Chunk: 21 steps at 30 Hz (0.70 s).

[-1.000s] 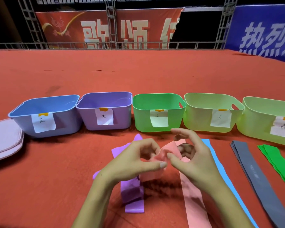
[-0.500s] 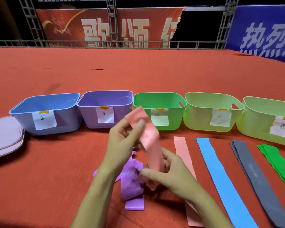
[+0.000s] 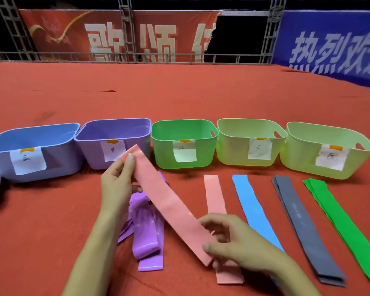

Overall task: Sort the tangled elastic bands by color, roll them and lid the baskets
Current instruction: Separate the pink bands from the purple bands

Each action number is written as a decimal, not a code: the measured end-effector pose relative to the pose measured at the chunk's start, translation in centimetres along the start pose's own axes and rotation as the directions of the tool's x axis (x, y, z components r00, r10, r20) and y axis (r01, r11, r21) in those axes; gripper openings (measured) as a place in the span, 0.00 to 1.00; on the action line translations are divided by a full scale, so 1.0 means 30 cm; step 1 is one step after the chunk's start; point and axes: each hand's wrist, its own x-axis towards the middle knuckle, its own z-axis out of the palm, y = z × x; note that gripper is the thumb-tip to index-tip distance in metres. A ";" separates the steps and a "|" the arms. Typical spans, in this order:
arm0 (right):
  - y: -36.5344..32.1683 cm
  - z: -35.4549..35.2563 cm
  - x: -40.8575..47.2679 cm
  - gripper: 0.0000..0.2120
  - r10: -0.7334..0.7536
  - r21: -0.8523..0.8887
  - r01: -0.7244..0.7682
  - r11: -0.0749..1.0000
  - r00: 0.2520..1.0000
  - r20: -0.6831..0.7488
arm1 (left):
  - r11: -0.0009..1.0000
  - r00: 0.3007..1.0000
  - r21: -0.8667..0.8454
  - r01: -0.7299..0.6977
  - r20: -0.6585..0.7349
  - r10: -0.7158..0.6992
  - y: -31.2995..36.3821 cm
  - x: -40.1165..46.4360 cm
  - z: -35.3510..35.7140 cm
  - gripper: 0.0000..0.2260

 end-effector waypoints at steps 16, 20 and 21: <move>0.077 -0.118 -0.228 0.18 0.087 0.186 -0.072 0.980 0.993 -0.074 | 0.958 0.949 0.286 0.029 0.293 -0.116 -0.131 0.016 0.446 0.05; 0.078 -0.122 -0.205 0.11 0.038 0.021 -0.035 0.999 0.983 -0.182 | 0.913 0.931 0.407 0.037 0.318 -0.179 -0.166 0.056 0.545 0.06; 0.083 -0.121 -0.198 0.10 0.041 0.019 -0.038 0.999 0.977 -0.211 | 0.895 0.928 0.445 0.036 0.317 -0.195 -0.180 0.069 0.561 0.06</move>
